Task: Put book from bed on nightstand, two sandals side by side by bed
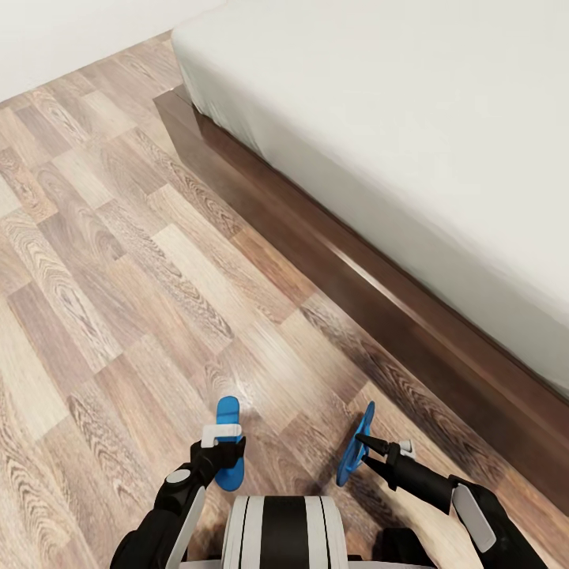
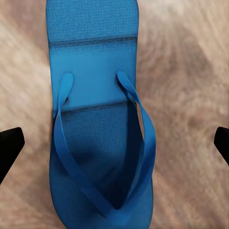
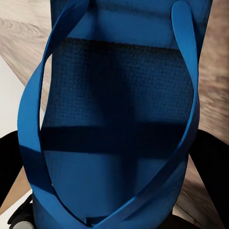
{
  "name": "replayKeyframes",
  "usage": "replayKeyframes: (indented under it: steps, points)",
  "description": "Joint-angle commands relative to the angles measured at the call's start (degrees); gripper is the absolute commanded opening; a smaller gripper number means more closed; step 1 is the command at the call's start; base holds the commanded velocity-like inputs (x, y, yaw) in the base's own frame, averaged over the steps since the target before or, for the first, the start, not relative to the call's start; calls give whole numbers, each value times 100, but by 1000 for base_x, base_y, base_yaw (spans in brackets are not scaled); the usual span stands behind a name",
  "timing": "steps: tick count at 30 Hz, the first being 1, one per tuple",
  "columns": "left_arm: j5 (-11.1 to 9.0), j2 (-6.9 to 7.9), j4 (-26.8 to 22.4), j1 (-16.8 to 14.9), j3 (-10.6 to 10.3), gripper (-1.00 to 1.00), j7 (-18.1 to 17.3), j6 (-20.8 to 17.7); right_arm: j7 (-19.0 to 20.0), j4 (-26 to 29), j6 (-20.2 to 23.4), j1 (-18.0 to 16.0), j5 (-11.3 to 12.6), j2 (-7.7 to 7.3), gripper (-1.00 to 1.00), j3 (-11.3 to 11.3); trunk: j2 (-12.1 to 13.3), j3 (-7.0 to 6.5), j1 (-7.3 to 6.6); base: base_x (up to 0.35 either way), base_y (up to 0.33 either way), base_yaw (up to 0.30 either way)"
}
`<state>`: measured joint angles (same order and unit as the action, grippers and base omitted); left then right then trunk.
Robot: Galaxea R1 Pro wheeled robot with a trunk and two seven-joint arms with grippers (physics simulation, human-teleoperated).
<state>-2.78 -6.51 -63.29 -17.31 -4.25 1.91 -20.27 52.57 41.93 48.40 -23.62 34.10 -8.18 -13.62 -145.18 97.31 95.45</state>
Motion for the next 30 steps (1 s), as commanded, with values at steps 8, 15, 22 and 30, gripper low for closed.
replayKeyframes:
  steps: [8,15,22,30]
  points:
    - [-30,1,-8,-1,-6,100,20,-30,13,-1,22,-2,0,1,-100,-9,-1,3,-1,0,0,0]
    - [-52,1,-8,-1,-6,100,20,-30,15,1,22,-2,1,1,-100,-9,-1,3,-1,80,35,0]
    - [-56,1,-8,-1,-6,100,20,-30,15,1,21,-2,0,1,-100,-9,-1,3,-1,14,7,0]
    - [-60,-32,-8,-1,-6,100,20,-30,23,7,29,-2,9,-15,-100,-17,-1,3,-1,0,0,0]
